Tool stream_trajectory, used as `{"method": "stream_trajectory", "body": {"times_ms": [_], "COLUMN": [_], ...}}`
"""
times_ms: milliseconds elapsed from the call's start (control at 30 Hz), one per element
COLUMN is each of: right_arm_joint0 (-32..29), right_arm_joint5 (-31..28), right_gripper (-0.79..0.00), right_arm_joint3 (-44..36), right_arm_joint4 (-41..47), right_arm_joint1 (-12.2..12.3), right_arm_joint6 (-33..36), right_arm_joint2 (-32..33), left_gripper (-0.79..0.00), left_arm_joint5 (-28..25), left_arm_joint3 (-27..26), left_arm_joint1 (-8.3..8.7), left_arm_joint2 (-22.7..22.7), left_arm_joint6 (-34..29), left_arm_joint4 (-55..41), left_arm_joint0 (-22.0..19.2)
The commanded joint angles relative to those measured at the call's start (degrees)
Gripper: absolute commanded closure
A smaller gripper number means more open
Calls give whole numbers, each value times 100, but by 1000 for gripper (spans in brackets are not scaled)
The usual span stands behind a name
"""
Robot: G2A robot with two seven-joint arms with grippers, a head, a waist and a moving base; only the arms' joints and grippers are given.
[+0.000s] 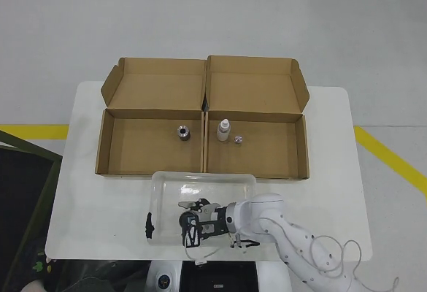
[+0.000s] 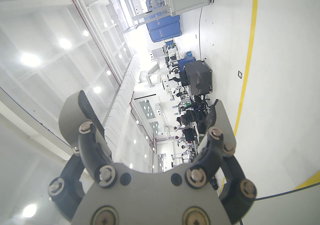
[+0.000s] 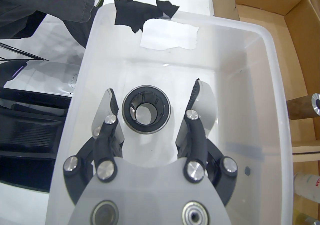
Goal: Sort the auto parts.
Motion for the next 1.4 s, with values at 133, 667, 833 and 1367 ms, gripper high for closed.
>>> {"method": "stream_trajectory", "body": {"times_ms": [133,667,833,1367], "right_arm_joint0": [204,567,606,689], "right_arm_joint5": [108,152,87,-1], "right_gripper": [-493,-43,0,0], "right_arm_joint3": [309,682,625,122], "right_arm_joint4": [40,240,373,686], "right_arm_joint1": [-50,-138,-131,-41], "right_arm_joint6": [48,-89,-241,-594], "right_arm_joint2": [-192,-523,-500,-156], "left_gripper": [-785,-785,-785,-785], "left_arm_joint5": [0,0,0,0], "left_arm_joint3": [0,0,0,0], "left_arm_joint1": [0,0,0,0], "left_arm_joint2": [0,0,0,0], "left_arm_joint6": [0,0,0,0], "left_arm_joint4": [0,0,0,0], "left_arm_joint0": [0,0,0,0]}}
